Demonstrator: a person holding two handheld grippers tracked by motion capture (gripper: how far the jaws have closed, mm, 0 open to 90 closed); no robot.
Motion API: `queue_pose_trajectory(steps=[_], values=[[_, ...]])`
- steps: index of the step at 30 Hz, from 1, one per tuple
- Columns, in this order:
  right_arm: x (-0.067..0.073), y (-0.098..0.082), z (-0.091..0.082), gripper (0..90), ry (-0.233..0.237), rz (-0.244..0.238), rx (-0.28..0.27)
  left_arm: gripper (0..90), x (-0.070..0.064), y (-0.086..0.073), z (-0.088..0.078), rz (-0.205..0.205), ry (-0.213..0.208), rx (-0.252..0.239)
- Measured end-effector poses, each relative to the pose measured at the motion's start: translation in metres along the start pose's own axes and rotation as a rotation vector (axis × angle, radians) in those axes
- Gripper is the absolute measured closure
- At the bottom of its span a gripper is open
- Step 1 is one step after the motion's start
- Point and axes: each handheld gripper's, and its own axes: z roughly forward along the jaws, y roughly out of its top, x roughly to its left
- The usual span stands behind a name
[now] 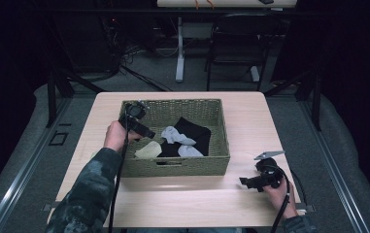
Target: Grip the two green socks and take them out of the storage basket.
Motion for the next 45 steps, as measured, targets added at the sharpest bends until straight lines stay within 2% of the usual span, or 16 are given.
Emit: queue_pose_trajectory(steps=[4,7,11,12,20,22,25,27,29,32,34,37,39,41,45], values=[[0.0,0.0,0.0,9.2,0.002,0.001,-0.003,15.5,-0.002,0.002,0.009,0.007,0.0,0.032],[0.0,0.0,0.0,9.2,0.002,0.001,-0.004,15.4,-0.003,0.002,0.015,-0.006,-0.001,0.043],[0.0,0.0,0.0,9.2,0.004,0.001,-0.002,17.2,-0.004,0.002,0.022,0.013,-0.019,0.081],[0.0,0.0,0.0,9.2,0.004,0.001,-0.002,20.4,-0.005,0.002,0.026,0.024,-0.026,0.1],[0.0,0.0,0.0,9.2,0.0,0.002,-0.002,34.6,-0.009,0.005,0.039,0.063,-0.056,0.149],[0.0,0.0,0.0,9.2,0.002,0.0,0.0,40.3,-0.009,0.005,0.042,0.067,-0.066,0.164],[0.0,0.0,0.0,9.2,0.003,0.0,0.001,42.8,-0.009,0.005,0.046,0.068,-0.09,0.185],[0.0,0.0,0.0,9.2,0.004,0.0,0.001,47.5,-0.01,0.005,0.05,0.062,-0.104,0.209],[0.0,0.0,0.0,9.3,0.002,0.002,-0.001,51.9,-0.009,0.005,0.051,0.069,-0.104,0.217],[0.0,0.0,0.0,9.2,0.004,-0.003,0.001,56.0,-0.01,0.005,0.056,0.07,-0.1,0.255],[0.0,0.0,0.0,9.2,0.005,-0.004,0.003,62.8,-0.01,0.004,0.059,0.058,-0.111,0.269],[0.0,0.0,0.001,9.3,0.006,-0.003,0.004,78.7,-0.011,0.004,0.061,0.053,-0.107,0.27],[0.0,0.0,0.001,9.3,0.006,-0.003,0.003,84.3,-0.011,0.004,0.06,0.058,-0.099,0.268],[0.0,0.0,0.001,9.3,0.004,0.002,0.0,85.6,-0.011,0.005,0.055,0.075,-0.086,0.257],[0.0,0.0,0.001,9.3,0.004,0.002,0.0,85.9,-0.01,0.005,0.042,0.07,-0.082,0.215]])
